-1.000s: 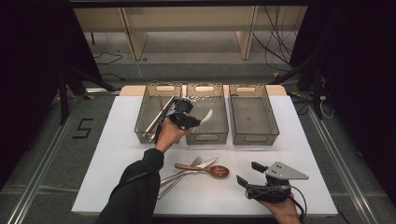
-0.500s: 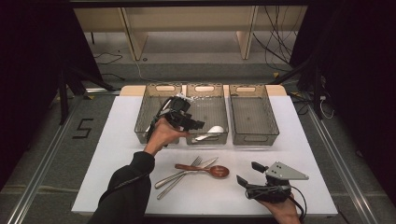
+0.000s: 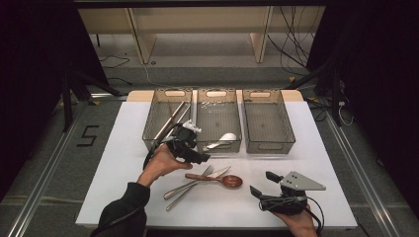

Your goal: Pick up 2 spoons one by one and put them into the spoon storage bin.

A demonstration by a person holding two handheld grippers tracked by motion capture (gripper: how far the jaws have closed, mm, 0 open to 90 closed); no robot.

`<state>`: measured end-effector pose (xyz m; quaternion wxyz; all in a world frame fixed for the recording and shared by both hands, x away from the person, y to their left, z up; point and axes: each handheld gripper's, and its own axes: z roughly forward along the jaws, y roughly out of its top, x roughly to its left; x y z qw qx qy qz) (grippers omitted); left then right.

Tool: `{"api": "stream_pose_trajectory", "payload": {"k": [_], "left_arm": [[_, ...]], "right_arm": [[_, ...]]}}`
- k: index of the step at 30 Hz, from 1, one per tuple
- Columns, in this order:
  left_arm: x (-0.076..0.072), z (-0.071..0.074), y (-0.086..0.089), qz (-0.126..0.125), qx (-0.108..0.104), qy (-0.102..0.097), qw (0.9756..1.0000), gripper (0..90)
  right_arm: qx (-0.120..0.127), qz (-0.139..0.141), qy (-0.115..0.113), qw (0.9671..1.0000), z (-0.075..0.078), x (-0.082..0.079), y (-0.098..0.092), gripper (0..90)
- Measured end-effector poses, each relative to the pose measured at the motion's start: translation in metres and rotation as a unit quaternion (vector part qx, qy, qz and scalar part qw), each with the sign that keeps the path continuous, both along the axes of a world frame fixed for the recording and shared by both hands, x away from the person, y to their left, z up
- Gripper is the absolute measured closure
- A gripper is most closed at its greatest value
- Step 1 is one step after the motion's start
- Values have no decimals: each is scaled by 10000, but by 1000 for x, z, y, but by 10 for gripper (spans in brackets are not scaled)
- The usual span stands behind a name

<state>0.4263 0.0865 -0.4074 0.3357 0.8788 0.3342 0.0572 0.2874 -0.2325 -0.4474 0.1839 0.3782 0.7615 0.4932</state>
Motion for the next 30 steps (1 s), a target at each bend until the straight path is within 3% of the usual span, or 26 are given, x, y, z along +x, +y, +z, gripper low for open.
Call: {"api": "stream_pose_trajectory", "payload": {"k": [9,13,30], "left_arm": [[-9,-14,9,-229,445,203,9985,271],[-8,-21,11,-370,666,343,9965,284],[-6,-42,2,-718,1014,754,9894,383]], "right_arm": [[-33,17,3,10000,0,0,0,259],[-30,14,3,10000,0,0,0,258],[-42,20,8,10000,0,0,0,258]]}}
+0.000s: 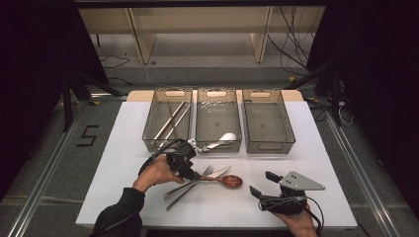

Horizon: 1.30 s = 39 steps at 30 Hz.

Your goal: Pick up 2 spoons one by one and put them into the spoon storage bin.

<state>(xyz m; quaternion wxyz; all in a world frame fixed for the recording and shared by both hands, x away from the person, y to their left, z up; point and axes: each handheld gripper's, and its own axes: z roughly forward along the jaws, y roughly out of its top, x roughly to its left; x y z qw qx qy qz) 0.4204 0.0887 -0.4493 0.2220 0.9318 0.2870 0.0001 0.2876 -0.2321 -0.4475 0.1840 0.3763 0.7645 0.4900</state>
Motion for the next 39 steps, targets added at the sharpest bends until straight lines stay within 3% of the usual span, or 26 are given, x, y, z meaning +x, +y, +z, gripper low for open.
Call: {"api": "stream_pose_trajectory", "payload": {"k": [9,19,24,28,39], "left_arm": [[-1,-6,-5,-227,189,87,9995,497],[-1,-7,-9,-443,155,364,9982,621],[-2,-7,-10,-558,130,365,9977,668],[-2,-1,-8,-526,43,284,9982,763],[-8,0,-13,-710,-54,234,9972,835]], "right_arm": [[-2,-7,-18,10000,0,0,0,259],[-4,-13,-33,10000,0,0,0,259],[-5,-8,-40,10000,0,0,0,258],[-12,-5,-23,10000,0,0,0,258],[-18,-8,-31,10000,0,0,0,259]]}}
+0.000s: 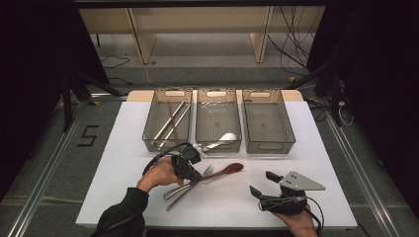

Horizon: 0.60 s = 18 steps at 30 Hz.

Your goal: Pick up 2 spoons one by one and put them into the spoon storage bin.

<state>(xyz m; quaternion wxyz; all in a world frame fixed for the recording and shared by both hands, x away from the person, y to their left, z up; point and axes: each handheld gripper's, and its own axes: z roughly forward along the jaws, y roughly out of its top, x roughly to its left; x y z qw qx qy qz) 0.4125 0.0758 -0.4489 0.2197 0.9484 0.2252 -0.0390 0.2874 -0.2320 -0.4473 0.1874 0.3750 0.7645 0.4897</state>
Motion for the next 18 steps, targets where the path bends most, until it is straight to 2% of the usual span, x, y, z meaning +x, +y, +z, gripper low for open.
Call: {"api": "stream_pose_trajectory", "payload": {"k": [5,12,18], "left_arm": [[-2,1,-2,16,7,-112,9999,838],[-3,9,-1,107,-131,-258,9995,840],[-3,11,1,127,-161,-260,9995,840]], "right_arm": [[-7,8,-4,10000,0,0,-1,259],[5,-4,-13,10000,0,0,-1,259],[-5,-1,9,10000,0,0,-1,259]]}}
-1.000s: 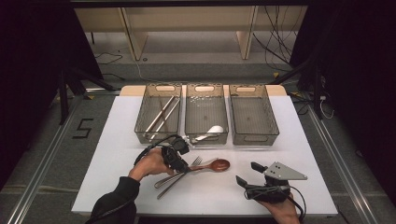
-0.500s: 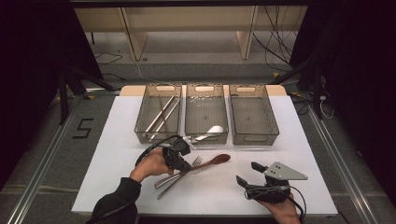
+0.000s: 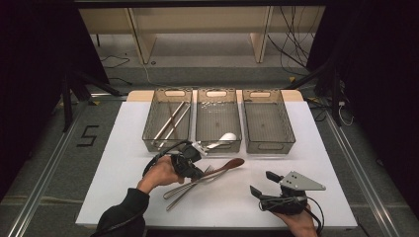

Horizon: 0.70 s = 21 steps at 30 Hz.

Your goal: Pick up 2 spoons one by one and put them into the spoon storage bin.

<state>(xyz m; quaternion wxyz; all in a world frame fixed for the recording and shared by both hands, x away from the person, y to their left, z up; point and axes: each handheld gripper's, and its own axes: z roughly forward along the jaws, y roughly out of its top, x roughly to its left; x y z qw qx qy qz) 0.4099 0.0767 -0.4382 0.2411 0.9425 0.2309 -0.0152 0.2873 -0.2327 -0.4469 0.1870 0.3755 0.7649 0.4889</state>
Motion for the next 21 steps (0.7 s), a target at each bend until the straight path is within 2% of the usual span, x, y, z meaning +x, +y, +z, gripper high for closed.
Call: {"api": "stream_pose_trajectory", "payload": {"k": [8,21], "left_arm": [[-1,4,0,2,-74,-24,10000,841],[-4,15,-1,62,-186,-261,9995,841]], "right_arm": [[0,3,9,10000,0,0,0,259],[7,-10,5,10000,-1,0,1,259]]}}
